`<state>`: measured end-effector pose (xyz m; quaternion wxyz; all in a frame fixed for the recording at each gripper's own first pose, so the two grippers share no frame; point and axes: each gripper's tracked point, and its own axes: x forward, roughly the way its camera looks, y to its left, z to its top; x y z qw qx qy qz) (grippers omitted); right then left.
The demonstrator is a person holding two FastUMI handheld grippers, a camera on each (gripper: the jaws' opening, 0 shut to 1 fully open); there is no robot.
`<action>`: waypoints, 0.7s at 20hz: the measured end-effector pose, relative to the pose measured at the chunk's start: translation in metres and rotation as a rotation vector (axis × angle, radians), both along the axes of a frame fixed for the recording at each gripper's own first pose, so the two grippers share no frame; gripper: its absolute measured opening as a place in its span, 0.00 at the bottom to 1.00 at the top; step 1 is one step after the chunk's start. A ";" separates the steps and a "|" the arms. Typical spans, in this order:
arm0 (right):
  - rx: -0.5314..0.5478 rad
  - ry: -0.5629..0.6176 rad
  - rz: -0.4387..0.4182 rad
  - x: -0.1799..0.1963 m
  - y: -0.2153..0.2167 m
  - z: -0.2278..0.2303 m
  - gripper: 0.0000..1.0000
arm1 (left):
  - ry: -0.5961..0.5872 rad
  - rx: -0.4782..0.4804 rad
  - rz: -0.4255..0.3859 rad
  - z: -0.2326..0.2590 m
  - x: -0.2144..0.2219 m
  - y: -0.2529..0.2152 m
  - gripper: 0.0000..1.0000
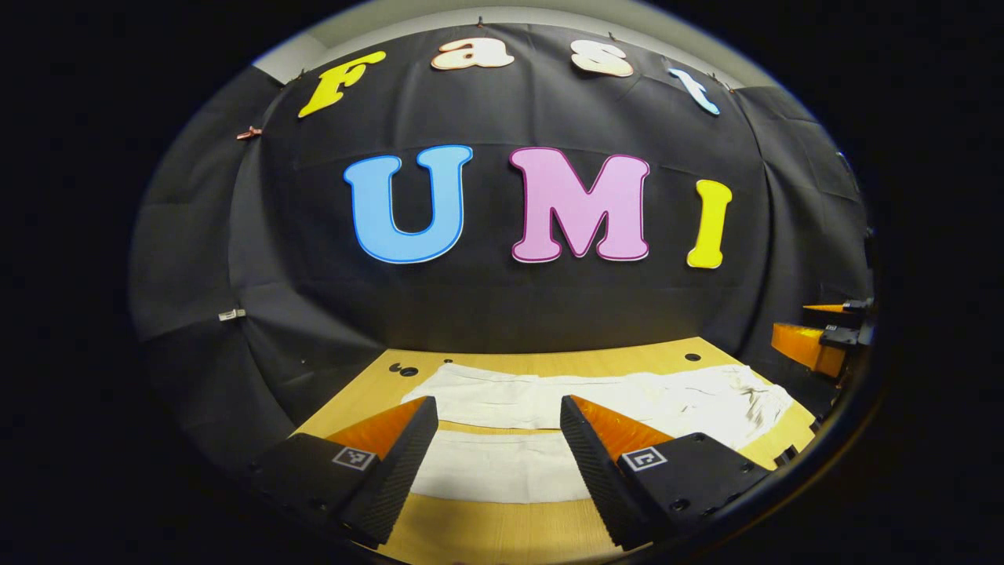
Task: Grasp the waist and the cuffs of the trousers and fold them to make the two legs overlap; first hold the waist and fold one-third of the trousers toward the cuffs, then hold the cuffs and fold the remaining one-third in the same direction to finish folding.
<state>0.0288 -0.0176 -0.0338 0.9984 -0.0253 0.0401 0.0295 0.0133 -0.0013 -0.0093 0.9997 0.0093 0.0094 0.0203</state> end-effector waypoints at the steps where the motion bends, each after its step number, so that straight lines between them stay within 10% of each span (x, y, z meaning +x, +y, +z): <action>1: -0.010 0.006 -0.002 0.001 -0.004 -0.003 0.97 | 0.002 0.001 0.004 -0.001 0.000 0.001 0.98; 14: -0.534 0.118 0.147 0.037 -0.112 -0.061 0.97 | 0.002 0.002 0.124 -0.017 0.000 0.038 0.98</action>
